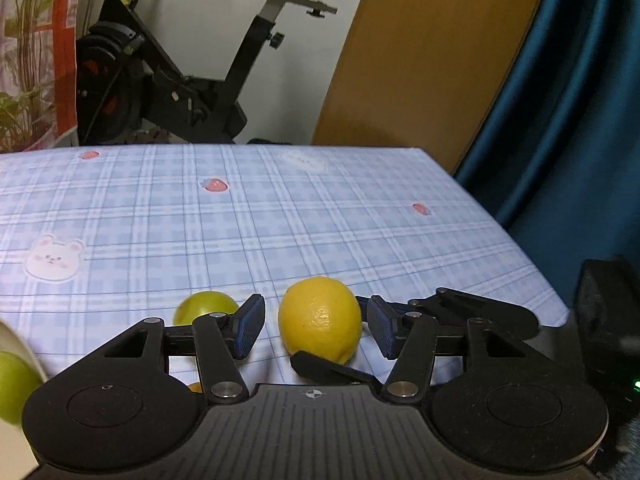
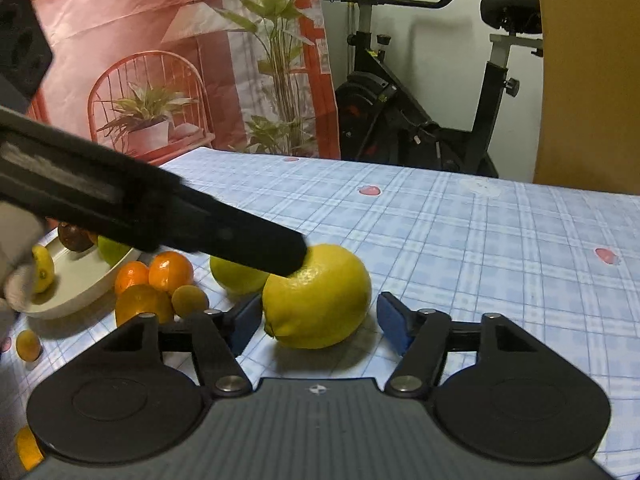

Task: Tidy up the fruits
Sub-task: 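Move the left gripper to another yellow lemon, then close the left gripper around the lemon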

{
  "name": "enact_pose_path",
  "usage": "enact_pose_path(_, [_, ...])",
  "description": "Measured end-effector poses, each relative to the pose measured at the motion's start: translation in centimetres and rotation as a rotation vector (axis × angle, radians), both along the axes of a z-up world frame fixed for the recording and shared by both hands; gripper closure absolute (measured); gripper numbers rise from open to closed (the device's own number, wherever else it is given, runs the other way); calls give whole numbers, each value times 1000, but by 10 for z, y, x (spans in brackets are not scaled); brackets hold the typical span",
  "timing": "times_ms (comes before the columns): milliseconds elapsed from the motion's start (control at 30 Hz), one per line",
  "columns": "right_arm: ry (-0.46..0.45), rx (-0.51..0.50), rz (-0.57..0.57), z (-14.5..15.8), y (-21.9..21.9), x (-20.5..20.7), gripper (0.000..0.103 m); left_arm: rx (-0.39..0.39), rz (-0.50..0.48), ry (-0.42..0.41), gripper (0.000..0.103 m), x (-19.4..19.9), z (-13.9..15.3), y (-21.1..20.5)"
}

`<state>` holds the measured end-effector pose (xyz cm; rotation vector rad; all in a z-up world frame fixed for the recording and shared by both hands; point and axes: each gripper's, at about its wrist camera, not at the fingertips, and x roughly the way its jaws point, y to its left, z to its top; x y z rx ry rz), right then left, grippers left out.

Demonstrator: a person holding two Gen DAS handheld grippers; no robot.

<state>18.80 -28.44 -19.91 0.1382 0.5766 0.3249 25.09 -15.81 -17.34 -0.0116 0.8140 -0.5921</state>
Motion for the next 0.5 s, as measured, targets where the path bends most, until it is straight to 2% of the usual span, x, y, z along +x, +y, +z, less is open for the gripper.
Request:
enact_pose_path(267, [-1, 1, -15, 0, 1, 0, 40, 29, -29, 52, 44, 11, -19, -15])
enact_pose_path(500, [6, 25, -23, -1, -3, 0, 40, 55, -48, 43, 46, 5, -20, -18])
